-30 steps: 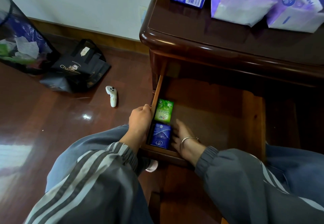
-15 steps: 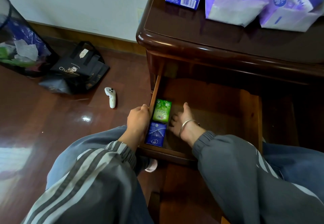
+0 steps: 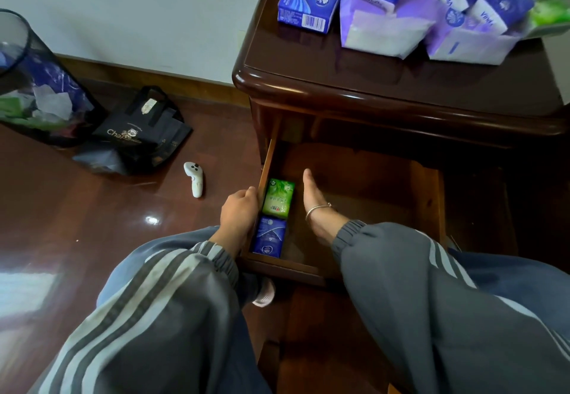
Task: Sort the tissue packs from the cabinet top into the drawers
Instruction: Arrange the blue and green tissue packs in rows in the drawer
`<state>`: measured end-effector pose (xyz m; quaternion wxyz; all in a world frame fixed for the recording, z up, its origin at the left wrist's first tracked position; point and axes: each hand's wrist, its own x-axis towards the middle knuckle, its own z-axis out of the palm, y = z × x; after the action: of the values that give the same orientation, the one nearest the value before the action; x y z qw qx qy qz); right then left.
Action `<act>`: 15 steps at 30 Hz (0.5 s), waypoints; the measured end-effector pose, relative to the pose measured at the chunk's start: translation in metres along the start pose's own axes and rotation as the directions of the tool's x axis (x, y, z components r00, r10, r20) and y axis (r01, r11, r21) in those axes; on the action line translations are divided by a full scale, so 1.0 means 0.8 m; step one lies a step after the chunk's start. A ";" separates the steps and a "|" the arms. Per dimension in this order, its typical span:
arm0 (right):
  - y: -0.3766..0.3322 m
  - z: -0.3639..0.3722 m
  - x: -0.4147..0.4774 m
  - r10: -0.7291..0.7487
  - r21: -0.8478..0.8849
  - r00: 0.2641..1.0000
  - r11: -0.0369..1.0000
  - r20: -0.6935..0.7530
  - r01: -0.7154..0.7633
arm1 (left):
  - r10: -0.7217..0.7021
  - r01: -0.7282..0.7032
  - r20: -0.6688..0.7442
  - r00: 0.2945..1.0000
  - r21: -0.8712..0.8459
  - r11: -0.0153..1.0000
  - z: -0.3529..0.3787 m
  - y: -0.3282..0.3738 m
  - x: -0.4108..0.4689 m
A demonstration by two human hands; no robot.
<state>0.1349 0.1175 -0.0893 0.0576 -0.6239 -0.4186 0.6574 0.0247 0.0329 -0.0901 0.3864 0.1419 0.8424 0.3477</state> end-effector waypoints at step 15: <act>0.009 0.010 0.061 -0.077 -0.415 0.973 0.895 0.216 0.163 | 0.026 -0.029 0.045 0.999 0.070 0.997 0.000 -0.009 0.014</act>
<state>0.1207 0.1381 -0.1327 -0.0820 -0.5269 -0.5945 0.6018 0.0177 0.0334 -0.1010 0.3948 0.1749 0.8434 0.3196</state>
